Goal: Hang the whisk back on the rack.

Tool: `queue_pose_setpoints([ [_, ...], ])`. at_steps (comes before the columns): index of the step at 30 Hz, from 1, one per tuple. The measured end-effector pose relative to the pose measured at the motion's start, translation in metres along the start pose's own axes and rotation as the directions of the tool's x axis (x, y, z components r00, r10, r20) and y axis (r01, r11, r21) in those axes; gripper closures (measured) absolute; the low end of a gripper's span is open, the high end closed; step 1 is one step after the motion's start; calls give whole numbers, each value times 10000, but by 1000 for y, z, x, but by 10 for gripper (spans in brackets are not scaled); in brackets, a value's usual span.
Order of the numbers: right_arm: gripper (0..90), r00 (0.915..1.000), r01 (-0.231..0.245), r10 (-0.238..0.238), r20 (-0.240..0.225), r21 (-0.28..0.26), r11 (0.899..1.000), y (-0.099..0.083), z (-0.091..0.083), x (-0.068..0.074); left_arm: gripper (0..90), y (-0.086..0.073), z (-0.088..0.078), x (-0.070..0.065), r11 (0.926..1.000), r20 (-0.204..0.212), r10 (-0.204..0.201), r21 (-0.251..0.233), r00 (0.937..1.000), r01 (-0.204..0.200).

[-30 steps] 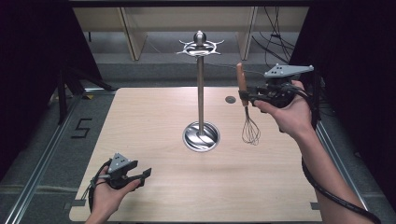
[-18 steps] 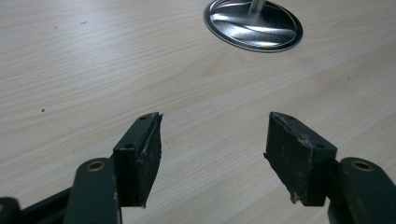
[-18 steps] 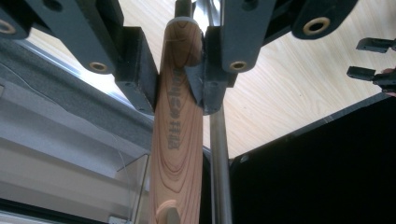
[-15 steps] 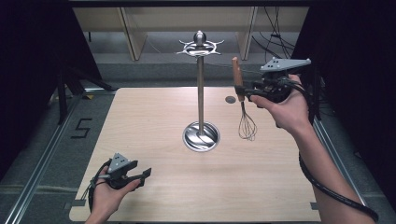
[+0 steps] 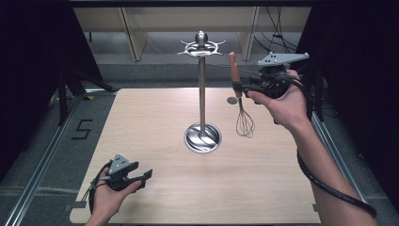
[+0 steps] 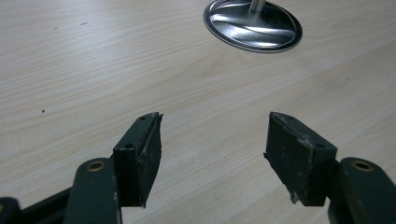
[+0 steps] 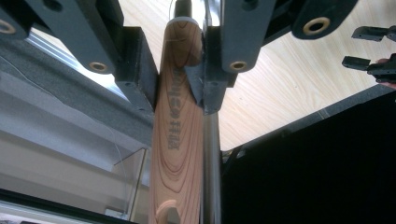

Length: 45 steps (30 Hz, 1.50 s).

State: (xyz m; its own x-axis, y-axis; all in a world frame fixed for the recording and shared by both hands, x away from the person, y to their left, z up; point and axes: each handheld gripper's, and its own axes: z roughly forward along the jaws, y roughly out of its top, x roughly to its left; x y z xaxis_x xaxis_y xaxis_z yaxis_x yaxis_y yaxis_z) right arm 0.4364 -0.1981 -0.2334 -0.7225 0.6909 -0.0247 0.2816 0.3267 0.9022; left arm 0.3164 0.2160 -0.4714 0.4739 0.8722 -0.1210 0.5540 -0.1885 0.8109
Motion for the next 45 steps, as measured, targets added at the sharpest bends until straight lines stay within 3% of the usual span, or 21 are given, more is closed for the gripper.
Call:
queue_pose_setpoints([
  [2, 690, 9998, -197, 197, 9, 23, 9998, 1, -1, 2, 350, 0, 0, 1, 10000, 107, 13, -24, 9999, -13],
  [9, 690, 10000, 33, -33, -11, -55, 10000, 4, -1, 0, 350, 0, 0, 1, 9999, 97, 119, 2, 9999, -119],
  [11, 690, 9998, -180, 180, 29, -3, 9998, 6, -1, 2, 350, 0, 0, 1, 9998, -19, 197, 39, 9998, -197],
  [12, 690, 9999, -1, 3, 130, -160, 9999, 6, 0, 1, 351, 0, 0, 1, 9998, 53, 185, -18, 9998, -185],
  [18, 690, 10000, 21, -22, -51, -53, 10000, 9, 1, 2, 350, 0, 0, 1, 9998, 85, 187, -8, 9998, -187],
  [20, 690, 9999, 76, -76, -91, -55, 10000, 10, 2, 2, 350, 0, 1, 1, 10000, 114, 14, -24, 9999, -13],
  [45, 690, 9993, -102, 102, -371, 9, 9999, 18, 6, 6, 350, 0, 0, 0, 10000, 99, -5, -46, 10000, 6],
])
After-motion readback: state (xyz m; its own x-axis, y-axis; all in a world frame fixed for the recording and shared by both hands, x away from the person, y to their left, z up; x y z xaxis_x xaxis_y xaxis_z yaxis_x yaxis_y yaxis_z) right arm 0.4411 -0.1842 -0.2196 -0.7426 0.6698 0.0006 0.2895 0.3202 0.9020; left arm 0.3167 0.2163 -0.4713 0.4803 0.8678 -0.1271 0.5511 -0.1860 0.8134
